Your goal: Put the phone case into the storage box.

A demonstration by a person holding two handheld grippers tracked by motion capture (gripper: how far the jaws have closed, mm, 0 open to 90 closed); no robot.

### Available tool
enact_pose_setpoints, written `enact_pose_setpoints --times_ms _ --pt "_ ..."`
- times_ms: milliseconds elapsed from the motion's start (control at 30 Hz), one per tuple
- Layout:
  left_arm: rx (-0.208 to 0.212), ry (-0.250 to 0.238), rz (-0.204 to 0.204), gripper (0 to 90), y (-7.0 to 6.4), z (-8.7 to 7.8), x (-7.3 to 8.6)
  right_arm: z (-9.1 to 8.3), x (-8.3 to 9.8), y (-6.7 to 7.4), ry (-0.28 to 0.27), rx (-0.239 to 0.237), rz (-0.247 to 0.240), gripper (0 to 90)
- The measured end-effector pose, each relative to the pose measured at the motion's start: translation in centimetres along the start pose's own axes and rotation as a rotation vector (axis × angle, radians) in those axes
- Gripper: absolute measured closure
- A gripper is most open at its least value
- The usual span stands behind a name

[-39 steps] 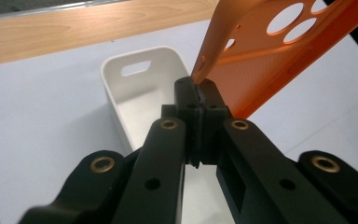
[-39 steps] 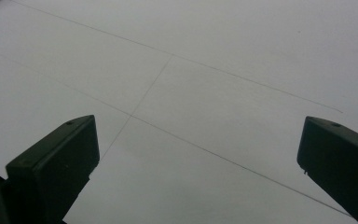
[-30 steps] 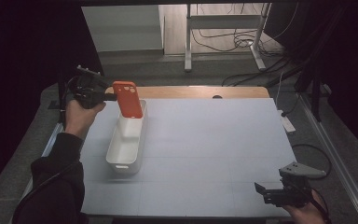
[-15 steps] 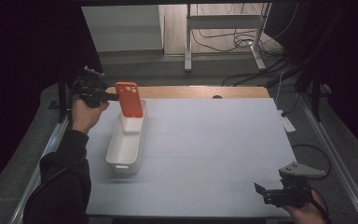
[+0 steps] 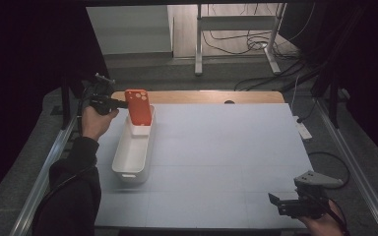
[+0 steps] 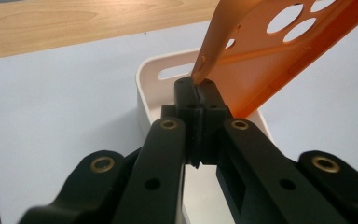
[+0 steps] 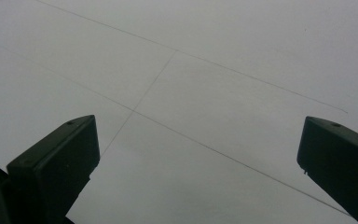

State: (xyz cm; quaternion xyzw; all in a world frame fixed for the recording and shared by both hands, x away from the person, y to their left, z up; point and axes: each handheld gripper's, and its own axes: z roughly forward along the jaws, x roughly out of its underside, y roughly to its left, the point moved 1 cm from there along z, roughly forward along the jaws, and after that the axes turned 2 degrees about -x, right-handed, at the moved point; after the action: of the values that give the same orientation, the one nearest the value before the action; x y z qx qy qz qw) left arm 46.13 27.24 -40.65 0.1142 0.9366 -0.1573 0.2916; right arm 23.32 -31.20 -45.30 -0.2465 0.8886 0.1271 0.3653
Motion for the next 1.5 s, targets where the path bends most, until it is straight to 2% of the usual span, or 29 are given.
enact_pose_setpoints --times_ms 333,733,1267,1500 --pt "-0.016 0.024 -0.006 89.2 0.2 1.6 0.3 0.1 0.0 0.1 0.011 -0.002 -0.008 0.0" --pt "-0.039 0.039 -0.036 89.2 0.5 3.2 0.8 0.2 0.0 0.1 0.016 -0.006 -0.015 0.0" --pt "-0.052 0.057 -0.058 89.0 0.6 4.7 1.1 0.2 0.0 0.1 0.022 -0.01 -0.019 0.0" --pt "-0.05 0.043 -0.068 87.2 0.7 4.9 1.1 0.2 0.0 0.1 0.023 -0.01 -0.019 0.0"
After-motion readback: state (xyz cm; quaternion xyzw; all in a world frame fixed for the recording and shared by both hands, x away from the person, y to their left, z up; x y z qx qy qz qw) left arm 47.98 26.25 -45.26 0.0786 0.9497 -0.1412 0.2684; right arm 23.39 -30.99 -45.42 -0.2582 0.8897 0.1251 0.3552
